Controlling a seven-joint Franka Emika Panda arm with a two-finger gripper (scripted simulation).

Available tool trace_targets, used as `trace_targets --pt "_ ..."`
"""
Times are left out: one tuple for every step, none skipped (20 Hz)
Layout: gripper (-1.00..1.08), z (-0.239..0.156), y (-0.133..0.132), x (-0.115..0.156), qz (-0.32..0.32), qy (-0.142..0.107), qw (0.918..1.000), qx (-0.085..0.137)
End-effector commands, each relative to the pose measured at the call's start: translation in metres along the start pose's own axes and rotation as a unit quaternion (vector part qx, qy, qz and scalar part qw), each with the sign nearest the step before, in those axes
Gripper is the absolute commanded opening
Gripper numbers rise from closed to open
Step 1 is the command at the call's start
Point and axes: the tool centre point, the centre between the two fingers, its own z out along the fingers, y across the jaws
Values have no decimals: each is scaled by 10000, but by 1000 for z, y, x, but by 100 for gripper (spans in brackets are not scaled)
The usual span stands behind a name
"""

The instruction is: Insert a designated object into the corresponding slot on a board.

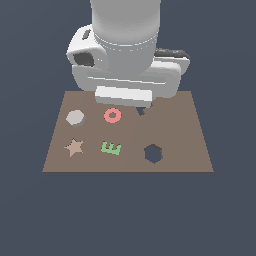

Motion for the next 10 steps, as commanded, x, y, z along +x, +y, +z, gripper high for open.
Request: trace_targets --pt "100 5 8 5 296 5 9996 1" --pt "100 8 12 8 437 8 9990 2" --pt "100 11 16 10 589 12 9983 3" --pt "100 13 21 12 752 16 9972 4" --pt "100 17 26 15 925 20 9957 6" --pt "100 20 32 17 1110 24 9938 7" --pt "100 23 38 19 1305 28 9914 9" --pt "100 27 44 22 1512 33 9885 11" --pt "100 31 51 24 1729 38 9849 13" --pt "100 35 58 25 1958 43 9806 15"
